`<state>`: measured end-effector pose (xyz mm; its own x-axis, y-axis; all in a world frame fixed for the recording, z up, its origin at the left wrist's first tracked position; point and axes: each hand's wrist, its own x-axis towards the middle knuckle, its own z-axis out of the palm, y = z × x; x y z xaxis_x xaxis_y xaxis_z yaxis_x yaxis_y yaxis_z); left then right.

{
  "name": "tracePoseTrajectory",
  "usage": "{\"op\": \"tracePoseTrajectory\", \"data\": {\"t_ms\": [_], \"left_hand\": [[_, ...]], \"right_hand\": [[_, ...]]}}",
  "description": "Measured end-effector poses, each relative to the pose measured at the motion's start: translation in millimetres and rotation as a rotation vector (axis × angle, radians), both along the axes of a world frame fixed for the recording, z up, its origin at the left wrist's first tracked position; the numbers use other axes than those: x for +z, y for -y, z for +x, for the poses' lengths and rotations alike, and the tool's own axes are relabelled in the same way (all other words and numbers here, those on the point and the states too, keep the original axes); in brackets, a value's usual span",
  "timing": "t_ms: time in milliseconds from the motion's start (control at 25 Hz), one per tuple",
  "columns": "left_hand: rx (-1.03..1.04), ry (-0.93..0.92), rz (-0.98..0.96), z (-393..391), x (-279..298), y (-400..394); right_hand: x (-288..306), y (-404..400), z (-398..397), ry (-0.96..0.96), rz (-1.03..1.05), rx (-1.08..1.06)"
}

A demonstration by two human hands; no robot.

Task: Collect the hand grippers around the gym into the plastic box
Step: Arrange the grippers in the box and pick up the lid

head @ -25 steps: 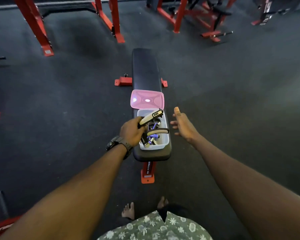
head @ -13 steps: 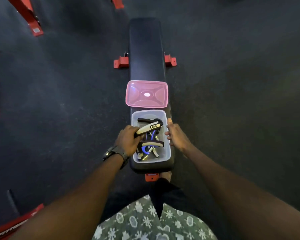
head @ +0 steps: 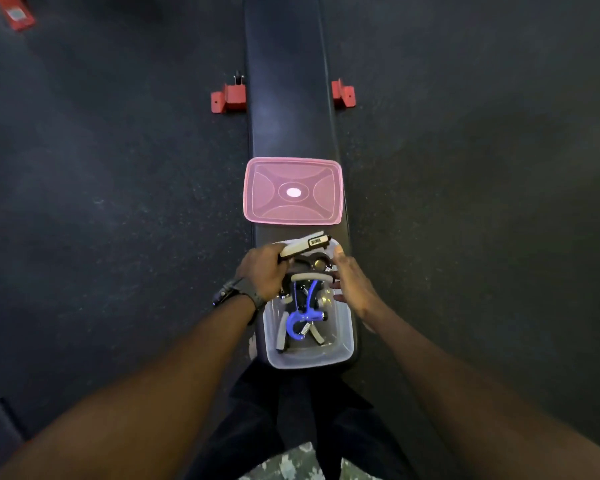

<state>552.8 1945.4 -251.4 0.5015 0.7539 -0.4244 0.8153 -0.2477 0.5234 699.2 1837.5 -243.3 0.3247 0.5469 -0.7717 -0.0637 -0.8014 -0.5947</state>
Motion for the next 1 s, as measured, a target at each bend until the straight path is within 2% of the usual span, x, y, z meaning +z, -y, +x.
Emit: {"op": "tracePoseTrajectory", "data": {"t_ms": [200,320,480,560,640,720,840,1000], "left_hand": [[-0.076,0.039,0.037,57.9,-30.0,-106.7],[-0.066,-0.002,0.028,96.6,-76.5,-161.2],[-0.184,-0.155,0.061,119.4,-153.0,-183.7],[-0.233,-0.229,0.087,120.8,-175.7,-183.8],[-0.236,-0.223,0.126,122.2,-186.5,-184.9],[-0.176,-0.137,0.155,120.2,-184.2,-185.0],[0.096,0.149,0.134,109.0,-151.8,-178.0],[0.199,0.366,0.164,77.0,-89.2,-127.3]], "right_hand": [[-19.0,-81.1,30.0,0.104,0.105,-0.018],[-60.0,-119.9,58.0,0.202,0.127,-0.07],[-117.6,-138.3,75.8,0.22,0.12,-0.104],[-131.6,-144.9,75.9,0.171,0.121,-0.117],[-144.2,-149.2,76.8,0.133,0.123,-0.138],[-147.5,-153.1,76.7,0.116,0.137,-0.134],[-131.8,-150.5,73.2,0.134,0.147,-0.117],[-95.8,-125.9,61.3,0.255,0.203,-0.161]]}}
